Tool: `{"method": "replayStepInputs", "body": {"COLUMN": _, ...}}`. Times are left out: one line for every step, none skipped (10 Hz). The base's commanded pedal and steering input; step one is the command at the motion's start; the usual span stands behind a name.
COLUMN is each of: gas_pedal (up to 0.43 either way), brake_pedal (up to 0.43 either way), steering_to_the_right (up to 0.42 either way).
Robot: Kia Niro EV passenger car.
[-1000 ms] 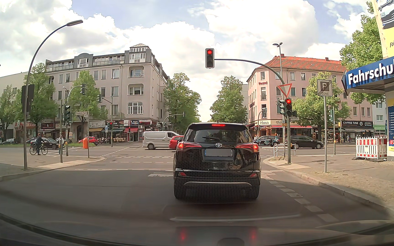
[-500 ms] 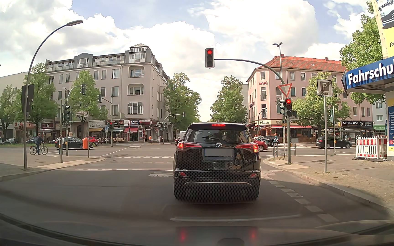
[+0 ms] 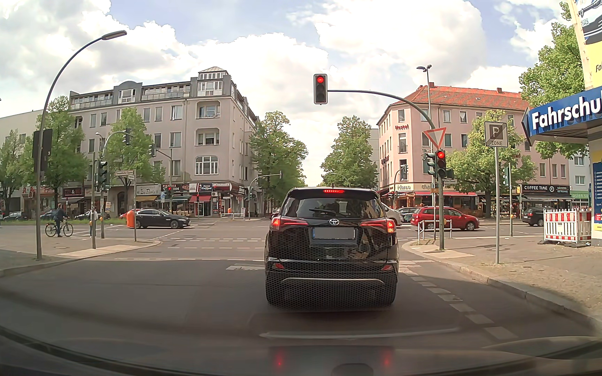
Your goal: Follow the waypoints while adhering to traffic rules and regulations
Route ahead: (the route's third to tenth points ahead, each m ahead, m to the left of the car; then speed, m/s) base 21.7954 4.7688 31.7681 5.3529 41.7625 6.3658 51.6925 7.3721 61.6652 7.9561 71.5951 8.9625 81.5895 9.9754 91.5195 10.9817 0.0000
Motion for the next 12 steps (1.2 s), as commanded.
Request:
{"method": "replayStepInputs", "body": {"gas_pedal": 0.0, "brake_pedal": 0.409, "steering_to_the_right": -0.011}}
{"method": "replayStepInputs", "body": {"gas_pedal": 0.0, "brake_pedal": 0.402, "steering_to_the_right": -0.011}}
{"method": "replayStepInputs", "body": {"gas_pedal": 0.0, "brake_pedal": 0.402, "steering_to_the_right": -0.011}}
{"method": "replayStepInputs", "body": {"gas_pedal": 0.0, "brake_pedal": 0.402, "steering_to_the_right": -0.011}}
{"method": "replayStepInputs", "body": {"gas_pedal": 0.0, "brake_pedal": 0.402, "steering_to_the_right": -0.01}}
{"method": "replayStepInputs", "body": {"gas_pedal": 0.0, "brake_pedal": 0.402, "steering_to_the_right": -0.011}}
{"method": "replayStepInputs", "body": {"gas_pedal": 0.0, "brake_pedal": 0.396, "steering_to_the_right": -0.01}}
{"method": "replayStepInputs", "body": {"gas_pedal": 0.0, "brake_pedal": 0.39, "steering_to_the_right": -0.011}}
{"method": "replayStepInputs", "body": {"gas_pedal": 0.0, "brake_pedal": 0.39, "steering_to_the_right": -0.011}}
{"method": "replayStepInputs", "body": {"gas_pedal": 0.0, "brake_pedal": 0.39, "steering_to_the_right": -0.01}}
{"method": "replayStepInputs", "body": {"gas_pedal": 0.0, "brake_pedal": 0.384, "steering_to_the_right": -0.011}}
{"method": "replayStepInputs", "body": {"gas_pedal": 0.0, "brake_pedal": 0.384, "steering_to_the_right": -0.011}}
